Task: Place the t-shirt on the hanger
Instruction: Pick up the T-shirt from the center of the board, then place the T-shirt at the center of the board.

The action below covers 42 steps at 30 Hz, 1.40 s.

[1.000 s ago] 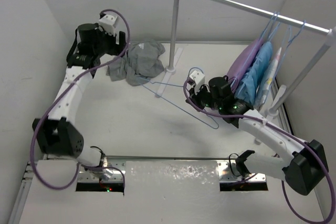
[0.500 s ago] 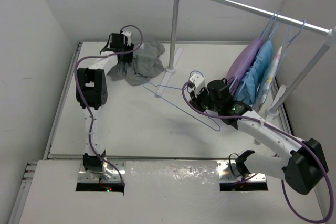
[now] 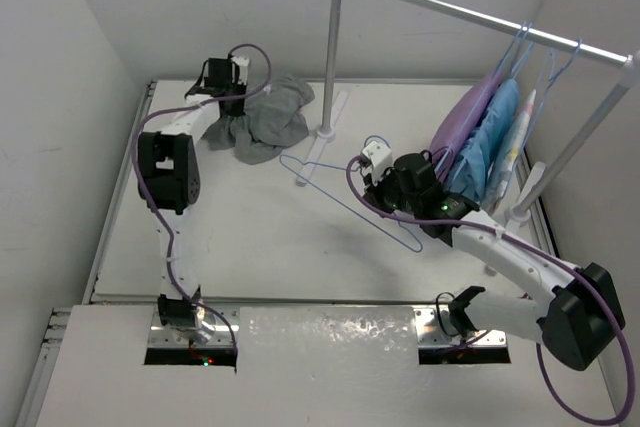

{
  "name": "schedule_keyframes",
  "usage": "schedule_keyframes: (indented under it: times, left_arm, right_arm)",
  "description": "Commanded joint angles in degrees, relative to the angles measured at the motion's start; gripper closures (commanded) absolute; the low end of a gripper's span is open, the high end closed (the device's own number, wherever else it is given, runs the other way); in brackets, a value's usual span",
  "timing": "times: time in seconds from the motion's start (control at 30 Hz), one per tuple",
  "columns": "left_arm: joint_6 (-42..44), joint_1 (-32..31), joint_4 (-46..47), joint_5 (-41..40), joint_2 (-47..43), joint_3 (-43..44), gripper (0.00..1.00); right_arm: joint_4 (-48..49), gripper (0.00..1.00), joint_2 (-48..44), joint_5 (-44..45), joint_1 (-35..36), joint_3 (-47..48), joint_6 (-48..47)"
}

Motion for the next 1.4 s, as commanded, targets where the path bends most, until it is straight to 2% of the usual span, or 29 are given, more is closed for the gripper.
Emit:
schedule_keyframes:
  times: [0.0, 0.2, 0.3, 0.37, 0.47, 0.57, 0.7, 0.83, 0.93, 1.17, 1.27, 1.3, 1.37]
  left_arm:
    - [1.95, 0.28, -1.71, 4.96, -12.73, -1.28, 1.00]
    - [7.48, 0.28, -6.63, 12.16, -29.60, -6.29, 1.00]
    - [14.41, 0.28, -10.76, 17.43, -42.66, -6.82, 1.00]
    - [16.54, 0.36, -12.87, 21.04, -47.79, -6.39, 1.00]
    - [20.14, 0.28, -18.05, 26.14, -55.88, -0.27, 1.00]
    - [22.87, 0.28, -29.28, 34.47, -56.52, 8.45, 1.00]
    - [25.86, 0.28, -35.98, 42.65, -55.64, 13.30, 1.00]
    - [26.48, 0.19, -35.74, 46.62, -54.32, 6.48, 1.00]
    - [23.51, 0.10, -31.62, 47.24, -52.74, 0.59, 1.00]
    - [28.15, 0.10, -30.37, 45.57, -47.56, -2.94, 1.00]
    - [33.05, -2.00, -31.60, 46.01, -47.20, -11.28, 1.00]
    - [35.94, -4.19, -31.78, 45.58, -47.89, -16.35, 1.00]
    - [36.76, -8.66, -31.51, 41.91, -48.95, -20.78, 1.00]
  right_arm:
    - [0.05, 1.00, -3.32, 2.15, 0.33, 2.47, 1.03]
    - [-3.36, 1.00, -6.93, 2.16, 0.41, 3.17, -1.42]
    - [-5.74, 1.00, -8.95, 2.51, 0.33, 5.19, -4.93]
    - [-6.80, 1.00, -9.83, 4.44, 0.41, 6.68, -6.00]
    - [-8.47, 1.00, -9.92, 5.41, 0.41, 9.58, -6.44]
    - [-9.26, 1.00, -10.01, 5.41, 0.41, 11.43, -6.79]
    - [-11.28, 1.00, -10.36, 5.41, 0.33, 13.10, -7.49]
    - [-12.51, 1.00, -12.03, 8.57, 0.33, 12.75, -6.88]
    - [-12.42, 1.00, -12.47, 9.71, 0.41, 12.31, -6.70]
    - [-13.30, 1.00, -9.31, 9.98, 0.41, 12.40, -6.44]
    - [-14.35, 1.00, -7.74, 11.38, 0.41, 12.40, -6.18]
    - [-14.79, 1.00, -7.29, 12.17, 0.33, 12.49, -6.09]
    - [-15.94, 1.00, -5.98, 14.28, 0.33, 12.31, -5.83]
